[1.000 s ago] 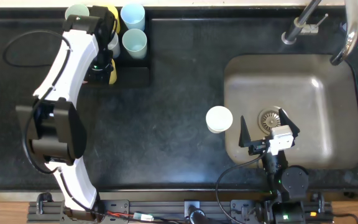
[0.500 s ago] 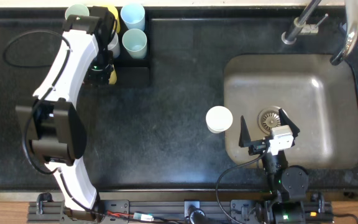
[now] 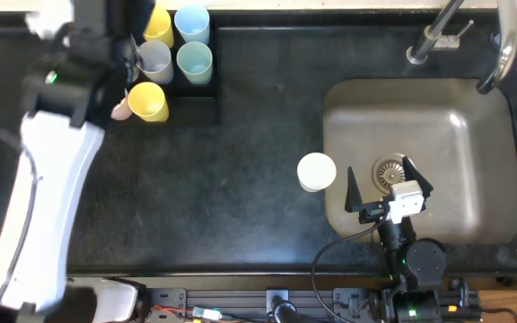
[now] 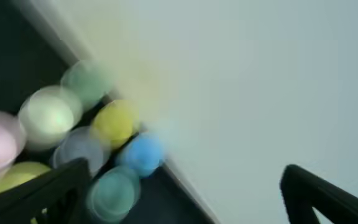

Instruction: Store Cups

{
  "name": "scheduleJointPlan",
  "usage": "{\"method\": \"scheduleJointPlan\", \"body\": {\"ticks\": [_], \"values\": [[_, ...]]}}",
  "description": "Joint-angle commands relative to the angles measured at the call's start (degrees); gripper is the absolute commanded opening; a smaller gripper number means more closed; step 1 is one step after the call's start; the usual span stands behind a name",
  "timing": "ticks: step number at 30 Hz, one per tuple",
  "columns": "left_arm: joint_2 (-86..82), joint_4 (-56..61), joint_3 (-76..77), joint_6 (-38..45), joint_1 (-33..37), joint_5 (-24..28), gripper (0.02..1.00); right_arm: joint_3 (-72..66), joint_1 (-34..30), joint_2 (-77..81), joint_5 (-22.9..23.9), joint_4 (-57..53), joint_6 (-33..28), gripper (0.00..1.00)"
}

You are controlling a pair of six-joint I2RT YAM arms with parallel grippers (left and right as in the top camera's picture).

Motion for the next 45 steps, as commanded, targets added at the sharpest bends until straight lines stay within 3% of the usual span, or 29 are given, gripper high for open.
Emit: {"method": "scheduleJointPlan", "body": {"ticks": [1, 3, 7, 16, 24, 34, 45], "values": [[-3.19, 20.57, -4.66, 47.67, -1.31, 10.19, 1.000, -0.72, 0.02, -0.46, -0.35, 0.28, 0.35, 0.998], [-5.40, 28.61, -9.14, 49.55, -1.07, 13.49, 1.000, -0.72, 0.02, -0.46, -0.35, 0.28, 0.35, 0.998], [-9.53, 36.79, -17.68, 49.55, 0.17, 13.97, 1.000, -0.74, 0.02, -0.46, -0.35, 0.28, 0.35, 0.996], [-10.58, 31.98, -20.28, 50.27, 2.78, 16.37, 1.000, -0.72, 0.02, -0.46, -0.35, 0.28, 0.35, 0.998], [-15.93, 32.50, -24.30, 67.08, 2.93, 18.27, 1.000, -0.72, 0.02, -0.46, -0.35, 0.28, 0.37, 0.996], [-28.89, 43.52, -43.47, 64.26, 4.66, 18.45, 1.000, -0.72, 0.02, -0.46, -0.35, 0.28, 0.35, 0.998], [-56.08, 43.80, -65.94, 64.08, 7.78, 18.23, 1.000, -0.72, 0.02, -0.46, -0.35, 0.28, 0.35, 0.998]]}}
